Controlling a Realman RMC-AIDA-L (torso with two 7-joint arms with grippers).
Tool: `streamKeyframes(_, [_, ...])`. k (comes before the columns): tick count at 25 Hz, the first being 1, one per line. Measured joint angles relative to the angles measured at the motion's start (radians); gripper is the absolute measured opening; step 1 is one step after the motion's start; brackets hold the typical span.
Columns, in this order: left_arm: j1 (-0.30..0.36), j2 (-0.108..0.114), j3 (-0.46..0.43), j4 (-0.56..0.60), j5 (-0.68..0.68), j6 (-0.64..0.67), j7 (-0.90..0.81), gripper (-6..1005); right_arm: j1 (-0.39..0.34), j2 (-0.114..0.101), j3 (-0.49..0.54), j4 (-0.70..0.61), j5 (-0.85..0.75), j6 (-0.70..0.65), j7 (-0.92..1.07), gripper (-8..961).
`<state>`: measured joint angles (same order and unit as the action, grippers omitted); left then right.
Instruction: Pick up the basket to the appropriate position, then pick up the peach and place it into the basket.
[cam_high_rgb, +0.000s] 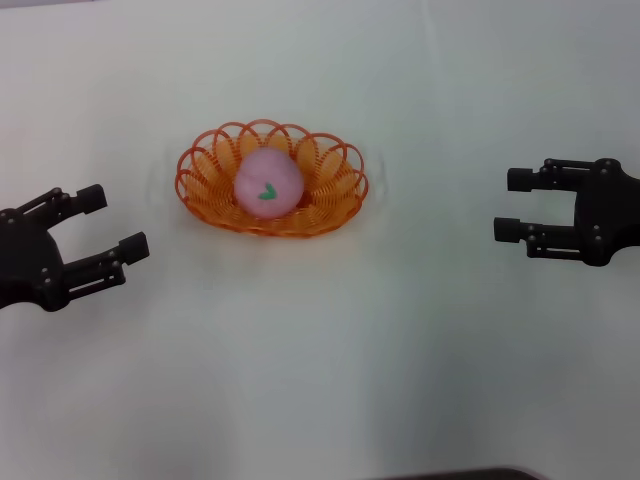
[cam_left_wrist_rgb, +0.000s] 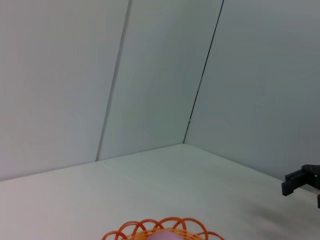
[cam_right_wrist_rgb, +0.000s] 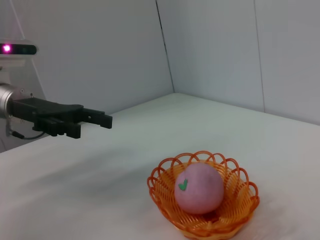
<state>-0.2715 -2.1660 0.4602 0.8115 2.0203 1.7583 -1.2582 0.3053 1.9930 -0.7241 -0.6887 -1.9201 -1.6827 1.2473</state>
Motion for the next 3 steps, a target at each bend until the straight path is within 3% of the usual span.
streamKeyframes(3, [0.000, 0.000, 0.001, 0.000, 0.000, -0.001, 0.000, 859, 0.000, 0.000, -0.001, 0.000, 0.000, 0.000, 0.003, 719])
